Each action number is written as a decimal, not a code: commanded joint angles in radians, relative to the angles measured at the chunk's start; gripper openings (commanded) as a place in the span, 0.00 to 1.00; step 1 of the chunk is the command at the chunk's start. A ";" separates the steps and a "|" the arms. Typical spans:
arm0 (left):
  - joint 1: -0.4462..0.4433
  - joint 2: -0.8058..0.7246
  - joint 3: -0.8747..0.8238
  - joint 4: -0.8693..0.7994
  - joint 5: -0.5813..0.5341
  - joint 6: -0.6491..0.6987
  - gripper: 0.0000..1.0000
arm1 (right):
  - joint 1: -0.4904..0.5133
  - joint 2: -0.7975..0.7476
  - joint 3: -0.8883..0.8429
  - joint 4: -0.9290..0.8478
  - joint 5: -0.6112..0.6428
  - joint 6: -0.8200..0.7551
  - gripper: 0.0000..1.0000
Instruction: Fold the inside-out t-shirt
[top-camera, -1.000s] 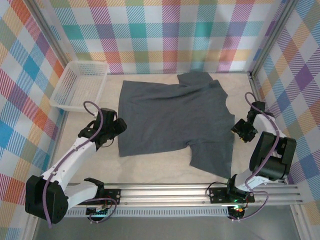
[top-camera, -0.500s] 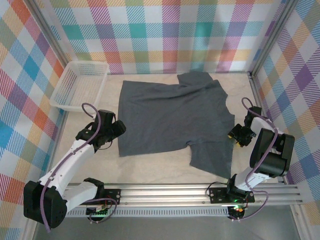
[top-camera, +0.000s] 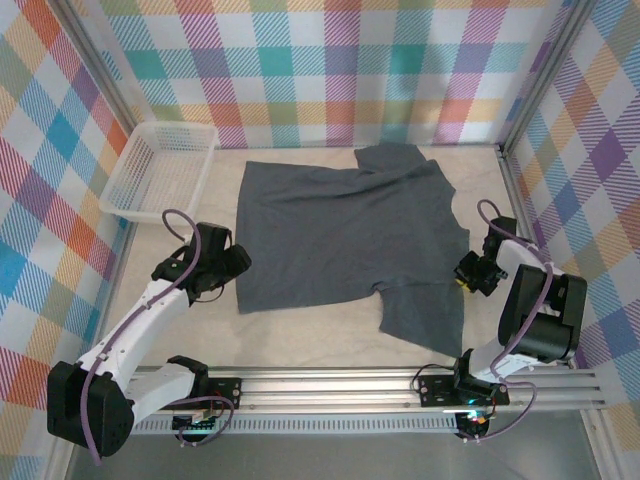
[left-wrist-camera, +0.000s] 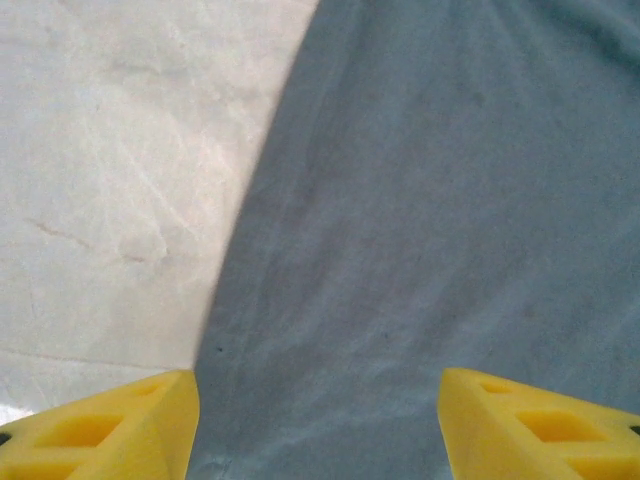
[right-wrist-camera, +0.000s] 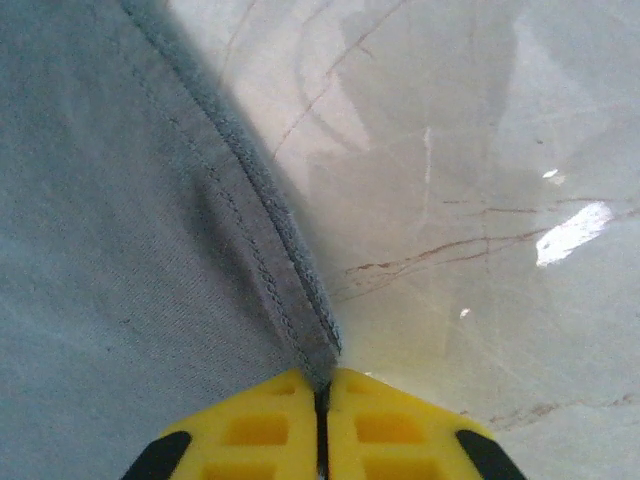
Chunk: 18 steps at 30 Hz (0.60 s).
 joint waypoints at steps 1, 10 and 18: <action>0.001 0.018 -0.029 -0.166 0.009 -0.115 0.67 | 0.008 -0.083 0.002 -0.039 0.036 0.051 0.01; 0.000 0.182 -0.079 -0.133 0.155 -0.144 0.60 | 0.034 -0.405 -0.138 -0.020 0.035 0.217 0.00; 0.000 0.285 -0.084 -0.099 0.204 -0.152 0.58 | 0.041 -0.364 -0.119 -0.023 0.028 0.188 0.00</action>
